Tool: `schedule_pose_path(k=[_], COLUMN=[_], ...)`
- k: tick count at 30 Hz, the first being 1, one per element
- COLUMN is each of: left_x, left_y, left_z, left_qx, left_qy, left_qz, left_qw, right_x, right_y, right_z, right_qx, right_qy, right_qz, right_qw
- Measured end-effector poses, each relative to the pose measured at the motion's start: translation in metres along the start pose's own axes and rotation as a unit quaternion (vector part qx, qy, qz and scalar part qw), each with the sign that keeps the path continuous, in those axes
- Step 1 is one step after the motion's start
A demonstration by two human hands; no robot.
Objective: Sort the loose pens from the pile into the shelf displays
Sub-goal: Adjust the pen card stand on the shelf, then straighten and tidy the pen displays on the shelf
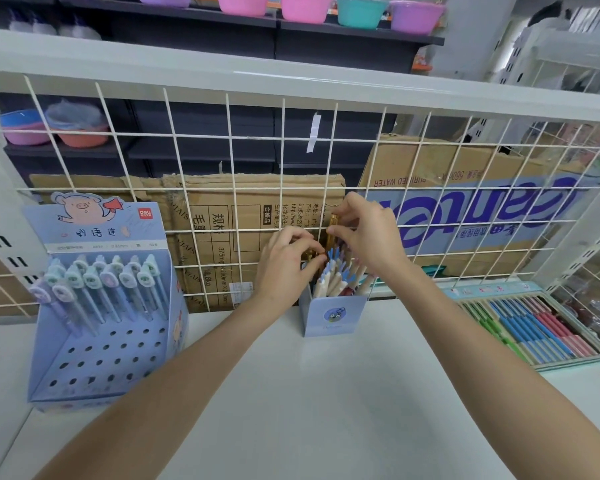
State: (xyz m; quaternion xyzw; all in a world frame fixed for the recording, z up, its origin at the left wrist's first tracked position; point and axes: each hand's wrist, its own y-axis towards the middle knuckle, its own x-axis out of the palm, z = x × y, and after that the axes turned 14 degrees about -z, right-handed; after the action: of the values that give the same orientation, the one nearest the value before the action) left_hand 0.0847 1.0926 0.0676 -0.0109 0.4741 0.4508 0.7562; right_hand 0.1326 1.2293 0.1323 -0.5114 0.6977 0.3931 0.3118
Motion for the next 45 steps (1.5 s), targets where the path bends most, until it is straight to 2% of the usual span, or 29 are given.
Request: schedule_pose_path(k=[2,5,8,12,15,19,23,27,29,32,38,41,45], left_x=[0.002,0.004,0.004,0.004,0.003,0.002,0.000,-0.012,-0.023,-0.045,-0.106,-0.143,-0.191], left_y=[0.001,-0.004,-0.008,-0.010,-0.015,-0.019,-0.021,-0.035,-0.048,-0.073,-0.153,-0.216,-0.299], left_z=[0.001,-0.004,-0.010,-0.010,-0.016,-0.019,-0.016,-0.013,-0.015,-0.020,-0.050,-0.074,-0.098], left_qx=[-0.011,0.015,0.028,0.019,0.012,-0.009,-0.018,-0.033,-0.035,-0.042,-0.105,-0.174,-0.281], left_qy=[-0.001,-0.033,-0.044,-0.040,-0.039,-0.030,-0.011,-0.020,-0.012,0.012,0.137,0.190,0.269], left_qz=[0.001,-0.026,-0.032,-0.025,-0.019,-0.022,-0.017,-0.011,-0.020,-0.014,0.028,0.026,0.016], left_qw=[1.000,0.999,0.998,0.999,0.999,0.999,1.000,0.999,0.999,0.999,0.985,0.966,0.921], right_x=[0.003,0.012,0.014,0.003,-0.003,-0.005,-0.004,-0.008,-0.008,0.008,0.085,0.129,0.174], right_y=[-0.001,-0.005,-0.007,-0.003,-0.004,-0.006,-0.016,-0.028,-0.032,-0.038,-0.053,-0.068,-0.097], right_z=[0.000,0.004,0.007,0.004,0.006,0.011,0.011,0.001,-0.010,-0.035,-0.107,-0.147,-0.208], right_qx=[0.001,0.002,0.006,-0.004,0.003,0.022,0.025,-0.002,-0.023,-0.086,-0.229,-0.251,-0.264], right_qy=[0.001,-0.047,-0.097,-0.196,-0.163,-0.137,-0.071,0.029,0.047,0.041,0.029,0.030,-0.021], right_qz=[0.023,0.025,-0.026,-0.128,-0.173,-0.187,-0.154,-0.044,-0.004,0.004,-0.055,-0.113,-0.239], right_qw=[1.000,0.999,0.995,0.972,0.971,0.972,0.985,0.999,0.999,0.995,0.972,0.961,0.934])
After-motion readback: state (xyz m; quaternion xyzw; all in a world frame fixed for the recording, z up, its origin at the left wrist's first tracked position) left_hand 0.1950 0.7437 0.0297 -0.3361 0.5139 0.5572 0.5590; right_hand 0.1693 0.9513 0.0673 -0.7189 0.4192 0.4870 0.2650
